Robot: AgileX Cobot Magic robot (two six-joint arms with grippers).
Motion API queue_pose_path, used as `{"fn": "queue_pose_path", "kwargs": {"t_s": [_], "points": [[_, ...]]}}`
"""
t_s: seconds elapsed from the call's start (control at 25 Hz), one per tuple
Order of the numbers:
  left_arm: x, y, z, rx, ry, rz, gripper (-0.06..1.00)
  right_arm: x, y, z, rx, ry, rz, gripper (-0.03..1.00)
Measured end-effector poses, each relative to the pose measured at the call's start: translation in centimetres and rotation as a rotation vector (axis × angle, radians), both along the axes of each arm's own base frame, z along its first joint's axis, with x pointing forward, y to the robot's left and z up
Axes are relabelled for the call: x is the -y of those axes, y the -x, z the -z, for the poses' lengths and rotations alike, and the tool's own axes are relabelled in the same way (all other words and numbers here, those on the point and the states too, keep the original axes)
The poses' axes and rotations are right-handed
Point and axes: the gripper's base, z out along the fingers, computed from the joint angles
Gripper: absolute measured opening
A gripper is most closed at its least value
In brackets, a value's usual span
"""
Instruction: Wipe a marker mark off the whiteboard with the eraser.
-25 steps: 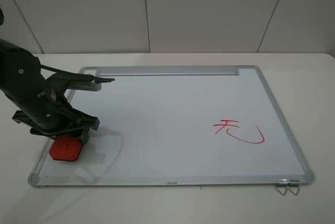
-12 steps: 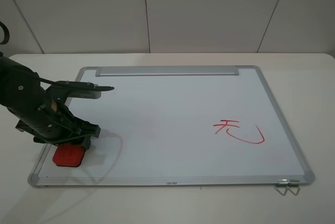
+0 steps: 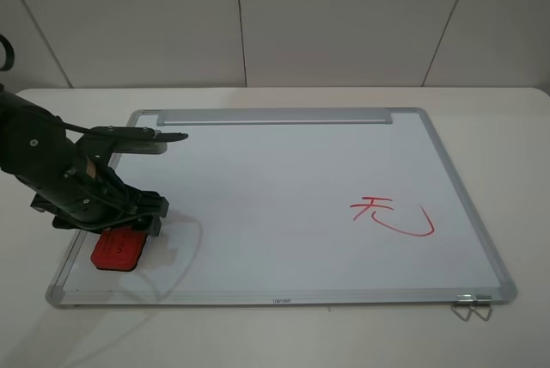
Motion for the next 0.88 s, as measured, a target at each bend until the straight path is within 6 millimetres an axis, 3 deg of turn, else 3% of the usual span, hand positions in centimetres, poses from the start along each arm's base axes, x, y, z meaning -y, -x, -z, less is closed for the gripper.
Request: {"fn": "queue_pose_path", "kwargs": {"t_s": [0.24, 0.48, 0.64, 0.72, 0.88], "points": [[0.7, -1.6, -2.3, 0.034, 0.008, -0.004, 0.77, 0.0, 0.0, 0.0, 0.0, 0.0, 0.0, 0.71], [1.6, -4.2, -7.1, 0.088, 0.013, 0.002, 0.77, 0.0, 0.0, 0.0, 0.0, 0.0, 0.0, 0.71], [1.7, -4.8, -10.0, 0.144, 0.026, 0.005, 0.77, 0.0, 0.0, 0.0, 0.0, 0.0, 0.0, 0.71], [1.0, -4.8, -11.1, 0.169, 0.028, -0.007, 0.77, 0.0, 0.0, 0.0, 0.0, 0.0, 0.0, 0.71], [-2.3, -4.5, -13.1, 0.182, -0.004, -0.068, 0.77, 0.0, 0.0, 0.0, 0.0, 0.0, 0.0, 0.71]]}}
